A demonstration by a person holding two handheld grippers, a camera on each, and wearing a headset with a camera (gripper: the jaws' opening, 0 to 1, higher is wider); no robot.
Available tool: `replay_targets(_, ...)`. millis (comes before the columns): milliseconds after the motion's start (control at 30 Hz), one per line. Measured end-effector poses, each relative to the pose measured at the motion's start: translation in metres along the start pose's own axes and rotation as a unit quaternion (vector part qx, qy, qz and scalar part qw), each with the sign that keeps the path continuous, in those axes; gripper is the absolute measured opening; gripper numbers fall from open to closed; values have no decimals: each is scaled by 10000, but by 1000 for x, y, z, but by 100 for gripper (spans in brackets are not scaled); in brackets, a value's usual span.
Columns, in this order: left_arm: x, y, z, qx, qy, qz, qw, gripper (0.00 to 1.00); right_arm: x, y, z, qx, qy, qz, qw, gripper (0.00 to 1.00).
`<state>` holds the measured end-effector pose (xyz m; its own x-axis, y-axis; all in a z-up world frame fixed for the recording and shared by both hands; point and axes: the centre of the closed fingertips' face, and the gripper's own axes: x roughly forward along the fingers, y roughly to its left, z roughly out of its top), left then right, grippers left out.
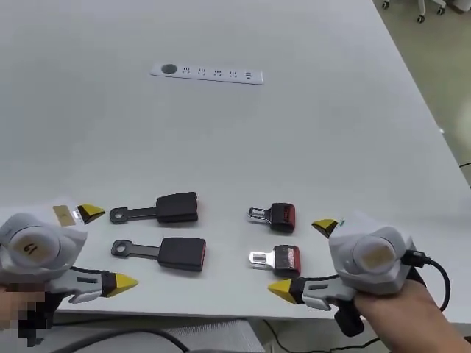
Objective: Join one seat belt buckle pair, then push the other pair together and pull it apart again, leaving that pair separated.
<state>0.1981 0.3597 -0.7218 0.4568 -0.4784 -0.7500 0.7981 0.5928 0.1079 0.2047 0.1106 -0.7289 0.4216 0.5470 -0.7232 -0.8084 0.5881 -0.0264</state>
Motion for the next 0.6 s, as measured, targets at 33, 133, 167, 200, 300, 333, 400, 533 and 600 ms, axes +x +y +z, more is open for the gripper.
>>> replay_targets(33, 1, -1, 2, 2, -6, -34, 10000, 78, 1, 2, 1, -22, -5, 60, 10000, 78)
replay_targets(133, 5, -4, 5, 65, -12, -124, 9999, 75, 3, 9, 3, -130, -38, 281, 9995, 69)
replay_targets(167, 6, -5, 5, 91, -10, -152, 9998, 74, 3, 11, 4, -169, -31, 298, 9994, 69)
replay_targets(200, 9, -7, 6, 143, -19, -203, 9997, 73, 5, 11, 4, -237, -15, 275, 9993, 69)
replay_targets(300, 16, -11, 9, 255, -6, -304, 9992, 70, 7, 13, 4, -297, 6, 341, 9990, 67)
replay_targets(333, 17, -13, 10, 291, 4, -345, 9990, 69, 8, 13, 5, -316, -5, 344, 9989, 67)
replay_targets(400, 20, -17, 15, 390, -25, -455, 9982, 66, 9, 14, 4, -346, 11, 392, 9986, 64)
replay_targets(533, 27, -23, 20, 509, -17, -587, 9970, 62, 12, 15, 3, -531, -15, 478, 9974, 58)
replay_targets(600, 32, -25, 19, 600, 25, -669, 9960, 60, 17, 14, -1, -568, 13, 526, 9970, 56)
